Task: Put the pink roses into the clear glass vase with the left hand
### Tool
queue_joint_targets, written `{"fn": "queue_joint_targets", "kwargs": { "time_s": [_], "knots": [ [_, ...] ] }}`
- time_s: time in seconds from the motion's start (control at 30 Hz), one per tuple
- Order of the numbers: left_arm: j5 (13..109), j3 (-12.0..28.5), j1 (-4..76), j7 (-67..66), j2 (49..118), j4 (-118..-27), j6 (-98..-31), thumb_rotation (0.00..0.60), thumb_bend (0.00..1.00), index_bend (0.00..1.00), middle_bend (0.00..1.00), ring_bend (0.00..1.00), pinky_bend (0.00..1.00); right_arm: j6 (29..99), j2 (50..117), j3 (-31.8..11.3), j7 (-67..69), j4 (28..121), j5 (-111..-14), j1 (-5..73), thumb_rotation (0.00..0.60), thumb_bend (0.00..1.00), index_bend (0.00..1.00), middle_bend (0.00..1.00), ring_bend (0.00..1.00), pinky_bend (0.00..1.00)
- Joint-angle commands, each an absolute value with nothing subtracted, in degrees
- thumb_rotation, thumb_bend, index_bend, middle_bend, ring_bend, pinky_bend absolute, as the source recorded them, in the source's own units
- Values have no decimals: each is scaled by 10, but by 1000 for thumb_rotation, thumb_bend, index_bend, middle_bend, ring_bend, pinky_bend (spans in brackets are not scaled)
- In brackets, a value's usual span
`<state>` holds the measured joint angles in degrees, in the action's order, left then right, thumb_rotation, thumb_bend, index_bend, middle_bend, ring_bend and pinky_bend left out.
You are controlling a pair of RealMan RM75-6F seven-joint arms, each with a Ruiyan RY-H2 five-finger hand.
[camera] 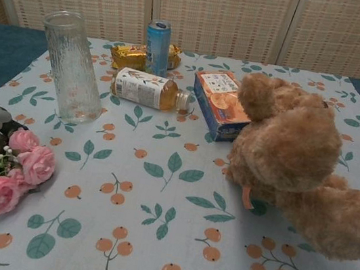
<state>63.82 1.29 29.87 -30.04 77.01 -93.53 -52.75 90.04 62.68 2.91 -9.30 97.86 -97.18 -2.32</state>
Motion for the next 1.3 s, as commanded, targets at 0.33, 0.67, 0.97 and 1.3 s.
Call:
{"fn": "queue_joint_targets", "kwargs": {
  "time_s": [0.33,0.67,0.97,1.3],
  "knots": [
    [818,32,244,-15,785,-869,-686,600,568,815,944,669,215,902,627,29,-93,979,-973,-24,600,95,0,0,0,0],
    [902,113,227,301,834,-699,-905,600,593,847,958,685,211,896,631,29,-102,981,-969,-24,600,95,0,0,0,0],
    [848,274,293,426,904,-591,-1030,600,622,847,954,681,197,873,635,29,-111,983,-956,-16,600,95,0,0,0,0],
    [819,338,418,406,939,-580,-981,600,624,840,936,659,163,862,643,21,-123,983,-935,-12,600,95,0,0,0,0]
  ]
}}
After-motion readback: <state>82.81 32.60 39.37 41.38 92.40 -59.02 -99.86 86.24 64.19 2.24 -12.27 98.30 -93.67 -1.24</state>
